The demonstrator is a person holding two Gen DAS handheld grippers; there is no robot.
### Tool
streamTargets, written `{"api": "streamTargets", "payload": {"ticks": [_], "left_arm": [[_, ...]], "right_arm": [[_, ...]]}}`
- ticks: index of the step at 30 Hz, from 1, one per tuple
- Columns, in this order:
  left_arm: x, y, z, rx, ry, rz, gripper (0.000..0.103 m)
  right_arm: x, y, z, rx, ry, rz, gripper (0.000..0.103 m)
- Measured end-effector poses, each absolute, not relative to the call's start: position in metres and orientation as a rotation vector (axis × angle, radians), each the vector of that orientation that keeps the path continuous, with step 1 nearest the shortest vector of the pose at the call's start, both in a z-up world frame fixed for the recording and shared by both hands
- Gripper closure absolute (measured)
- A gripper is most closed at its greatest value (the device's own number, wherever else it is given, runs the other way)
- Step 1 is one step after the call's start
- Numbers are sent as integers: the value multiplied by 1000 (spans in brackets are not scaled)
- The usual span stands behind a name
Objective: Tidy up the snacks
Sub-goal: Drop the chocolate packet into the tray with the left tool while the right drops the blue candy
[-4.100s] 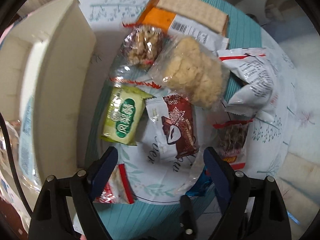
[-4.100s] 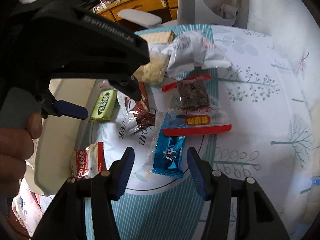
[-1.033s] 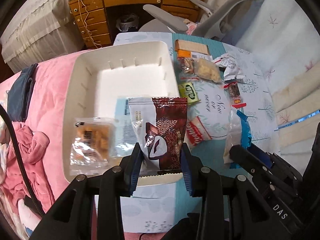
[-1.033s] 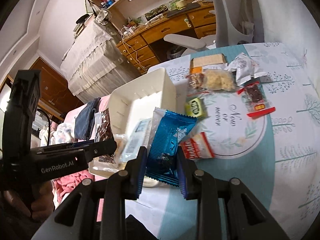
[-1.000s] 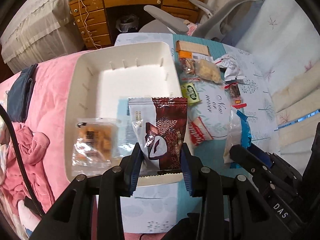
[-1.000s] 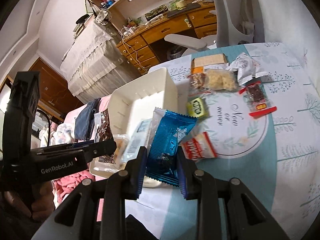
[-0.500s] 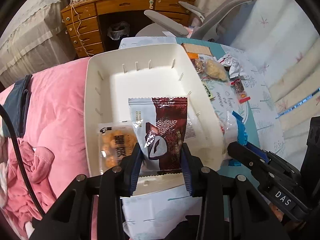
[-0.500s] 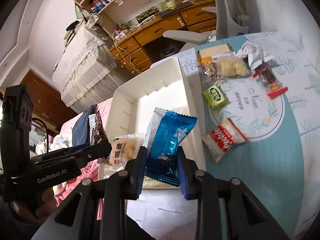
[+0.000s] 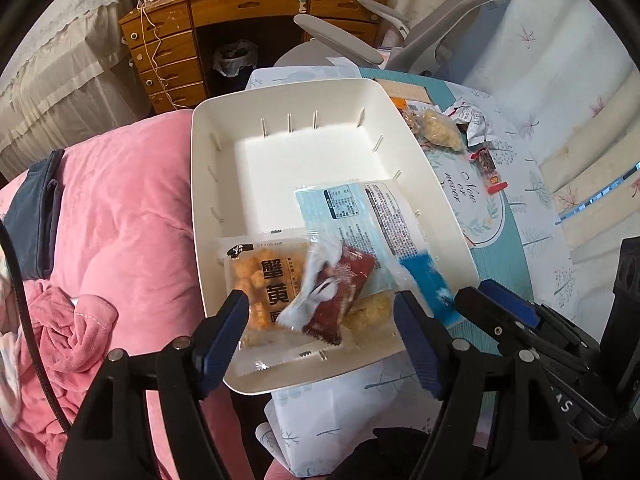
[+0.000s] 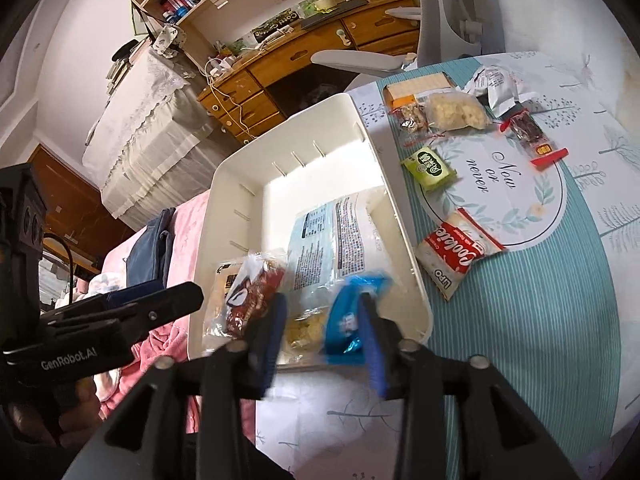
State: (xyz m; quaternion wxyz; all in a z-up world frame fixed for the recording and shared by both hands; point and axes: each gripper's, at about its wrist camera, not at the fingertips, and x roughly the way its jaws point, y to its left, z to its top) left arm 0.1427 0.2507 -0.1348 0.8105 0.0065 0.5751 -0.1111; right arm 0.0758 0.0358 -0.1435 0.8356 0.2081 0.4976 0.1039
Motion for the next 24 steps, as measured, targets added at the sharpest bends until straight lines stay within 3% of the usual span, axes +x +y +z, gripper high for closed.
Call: {"api": "streamTargets", "payload": {"ticks": [13,24], "left_arm": [[140,225,-137,29,1242,-297,28],[140,159,-133,107,1232,-442,28]], "right_arm": [[64,19,-143,450,1058,175,56],[55,-31,-144,478,1065,101,56]]}}
